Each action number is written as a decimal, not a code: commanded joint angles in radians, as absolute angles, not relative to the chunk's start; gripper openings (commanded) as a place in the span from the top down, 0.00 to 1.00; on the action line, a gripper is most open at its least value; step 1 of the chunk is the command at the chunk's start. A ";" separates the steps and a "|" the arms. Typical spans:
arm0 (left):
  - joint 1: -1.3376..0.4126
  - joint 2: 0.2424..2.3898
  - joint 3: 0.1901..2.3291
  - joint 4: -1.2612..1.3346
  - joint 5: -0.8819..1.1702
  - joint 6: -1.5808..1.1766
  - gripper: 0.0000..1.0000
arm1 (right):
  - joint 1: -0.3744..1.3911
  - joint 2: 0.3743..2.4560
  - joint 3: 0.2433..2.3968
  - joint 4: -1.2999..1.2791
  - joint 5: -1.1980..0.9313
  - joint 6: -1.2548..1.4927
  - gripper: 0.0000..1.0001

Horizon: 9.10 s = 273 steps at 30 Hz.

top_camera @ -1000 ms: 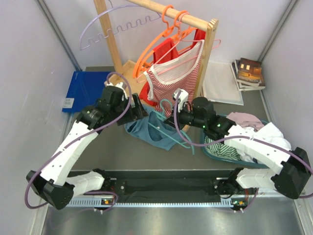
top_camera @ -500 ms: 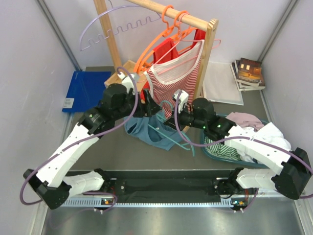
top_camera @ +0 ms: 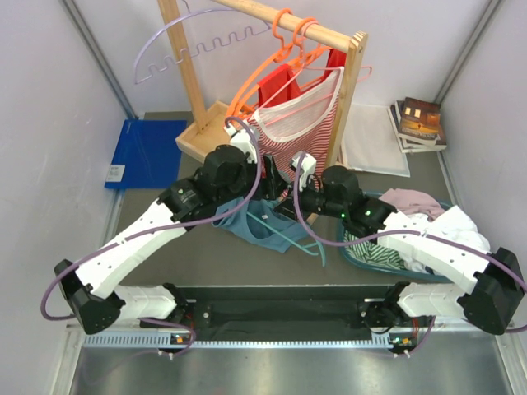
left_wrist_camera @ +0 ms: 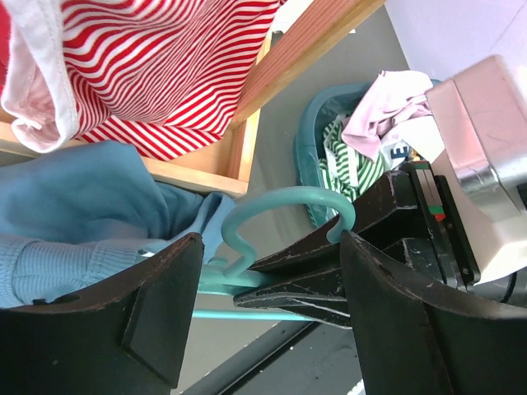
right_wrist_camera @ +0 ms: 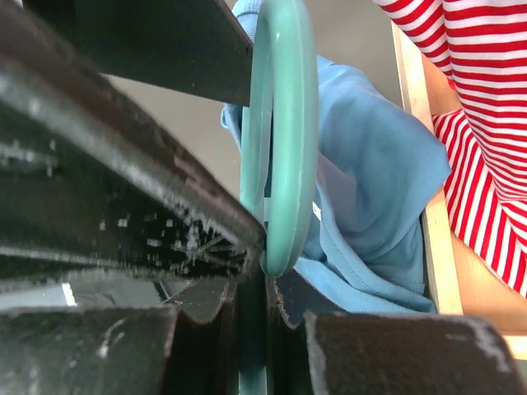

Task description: Place the tank top on the hanger

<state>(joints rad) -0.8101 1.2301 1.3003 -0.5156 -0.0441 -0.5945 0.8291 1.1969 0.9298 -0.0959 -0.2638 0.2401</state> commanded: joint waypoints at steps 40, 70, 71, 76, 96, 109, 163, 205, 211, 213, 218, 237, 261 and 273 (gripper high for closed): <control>-0.983 1.210 1.160 -0.520 -0.528 -0.384 1.00 | 0.845 1.141 0.959 -0.060 -0.314 0.304 0.49; -0.982 1.112 1.095 -0.633 -0.735 -0.497 1.00 | 0.649 1.402 0.879 -0.158 -0.276 0.431 0.35; -0.982 1.114 1.094 -0.637 -0.733 -0.495 1.00 | 0.650 1.416 0.876 -0.146 -0.253 0.445 0.35; -0.982 1.118 1.094 -0.637 -0.729 -0.502 1.00 | 0.670 1.463 0.887 -0.126 -0.181 0.521 0.34; -0.982 1.143 1.104 -0.624 -0.716 -0.505 1.00 | 0.718 1.647 0.917 -0.067 -0.005 0.609 0.71; -0.979 1.190 1.114 -0.617 -0.796 -0.515 1.00 | 0.716 1.571 0.893 -0.115 -0.044 0.575 1.00; -0.785 1.388 1.220 -0.384 -0.959 -0.571 1.00 | 0.716 1.065 1.014 -0.670 -0.229 0.453 1.00; -0.825 1.331 1.129 -0.430 -0.749 -0.716 1.00 | 0.732 1.318 1.252 -0.433 -0.270 0.509 1.00; -0.833 1.312 1.135 -0.433 -0.744 -0.716 1.00 | 0.733 1.350 1.276 -0.445 -0.275 0.462 0.95; -0.833 1.302 1.131 -0.434 -0.741 -0.698 1.00 | 0.732 1.338 1.269 -0.440 -0.276 0.427 0.76; -0.833 1.261 1.097 -0.384 -0.692 -0.609 1.00 | 0.733 1.301 1.249 -0.434 -0.268 0.329 0.37; -0.841 1.278 1.198 -0.439 -0.630 -0.566 1.00 | 0.776 1.338 1.186 -0.342 -0.483 0.094 0.34; -0.842 0.911 1.202 -0.679 -0.167 -0.339 0.04 | 0.617 1.233 1.155 -0.339 -0.908 0.094 1.00; -0.830 0.913 1.377 -0.807 -0.046 -0.238 0.13 | 0.537 1.170 1.292 -0.641 -1.170 -0.038 1.00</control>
